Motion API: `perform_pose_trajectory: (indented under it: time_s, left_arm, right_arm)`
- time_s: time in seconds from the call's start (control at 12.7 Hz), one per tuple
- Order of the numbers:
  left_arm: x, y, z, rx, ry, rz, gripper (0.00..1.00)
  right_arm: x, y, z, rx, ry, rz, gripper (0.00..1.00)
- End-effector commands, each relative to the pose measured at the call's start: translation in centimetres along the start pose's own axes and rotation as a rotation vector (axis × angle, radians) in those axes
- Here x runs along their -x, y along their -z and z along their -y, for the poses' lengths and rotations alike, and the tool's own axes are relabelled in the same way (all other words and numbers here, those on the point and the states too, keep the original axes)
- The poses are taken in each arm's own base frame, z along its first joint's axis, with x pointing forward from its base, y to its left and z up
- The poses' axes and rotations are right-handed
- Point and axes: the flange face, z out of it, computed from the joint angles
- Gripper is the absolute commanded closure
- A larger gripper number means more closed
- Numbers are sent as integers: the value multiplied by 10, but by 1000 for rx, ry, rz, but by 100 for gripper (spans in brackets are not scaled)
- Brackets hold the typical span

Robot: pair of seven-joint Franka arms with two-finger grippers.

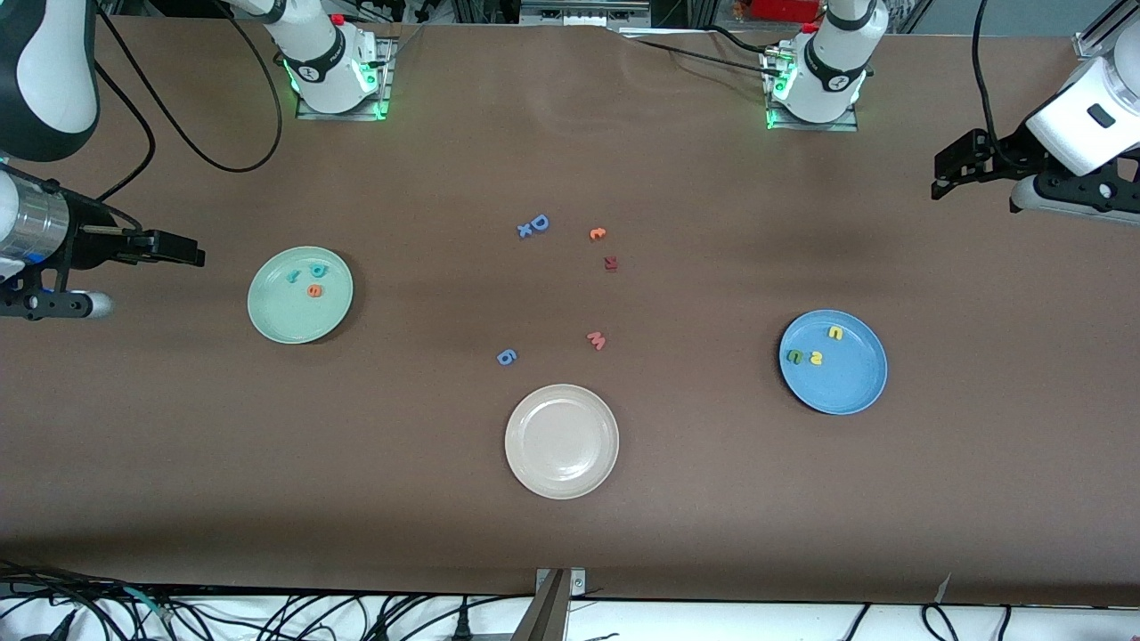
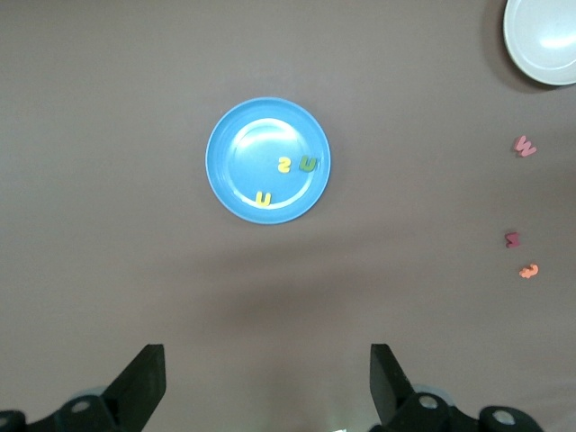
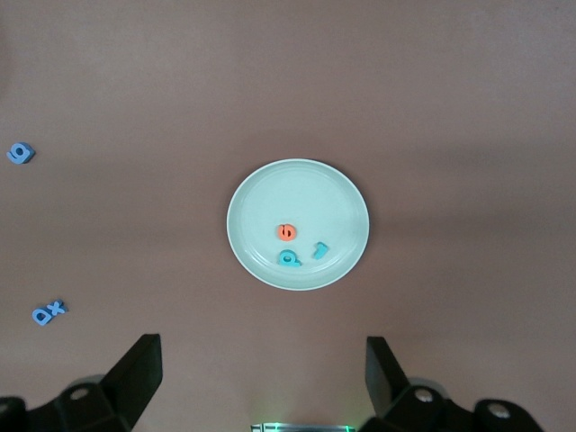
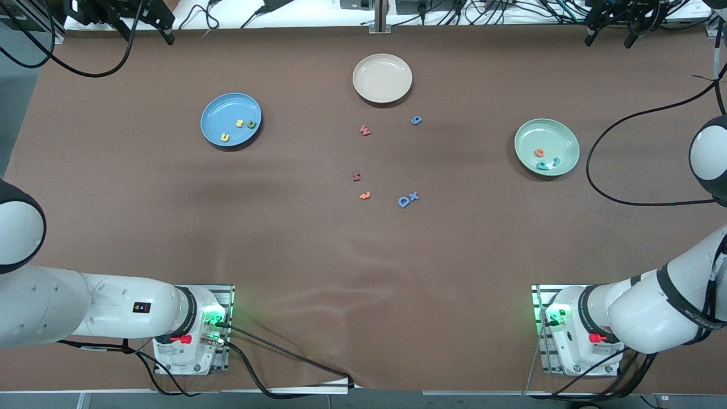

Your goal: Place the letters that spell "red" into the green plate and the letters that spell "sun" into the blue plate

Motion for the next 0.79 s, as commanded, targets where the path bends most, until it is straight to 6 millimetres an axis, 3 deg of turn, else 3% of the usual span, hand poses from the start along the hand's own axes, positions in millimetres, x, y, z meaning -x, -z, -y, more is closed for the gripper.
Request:
perform_pose_trajectory:
  time_s: [0.0,0.71]
  left_arm:
    - [11,1,-9,-3,-27,13,0]
    - [10,4,-4,-15,-27,-5,0]
  right_arm:
    - [-1,21,-5,21,-7,-33,0]
    - [1,19,-1,79,82,-71,1]
